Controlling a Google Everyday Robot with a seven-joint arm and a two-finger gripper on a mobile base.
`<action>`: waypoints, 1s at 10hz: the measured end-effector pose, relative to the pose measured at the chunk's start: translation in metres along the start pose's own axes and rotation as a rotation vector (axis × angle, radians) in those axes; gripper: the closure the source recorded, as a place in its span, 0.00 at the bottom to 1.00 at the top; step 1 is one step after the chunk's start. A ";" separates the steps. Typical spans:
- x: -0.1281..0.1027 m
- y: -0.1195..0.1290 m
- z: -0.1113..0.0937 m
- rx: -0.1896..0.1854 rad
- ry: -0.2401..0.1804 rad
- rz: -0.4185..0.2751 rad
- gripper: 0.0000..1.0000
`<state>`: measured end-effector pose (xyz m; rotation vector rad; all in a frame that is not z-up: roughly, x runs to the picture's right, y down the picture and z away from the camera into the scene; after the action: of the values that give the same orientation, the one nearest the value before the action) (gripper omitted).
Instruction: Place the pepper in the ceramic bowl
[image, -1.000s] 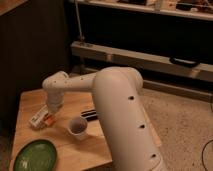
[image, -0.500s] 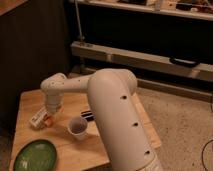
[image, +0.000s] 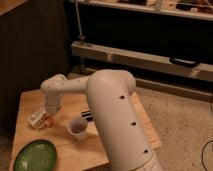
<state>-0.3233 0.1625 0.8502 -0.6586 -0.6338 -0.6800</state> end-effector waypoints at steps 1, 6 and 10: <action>0.001 0.001 0.002 -0.003 0.000 0.000 0.32; 0.001 0.001 0.006 -0.009 0.002 0.002 0.43; 0.002 0.001 0.009 -0.024 0.014 0.016 0.84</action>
<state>-0.3241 0.1683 0.8568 -0.6802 -0.6073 -0.6780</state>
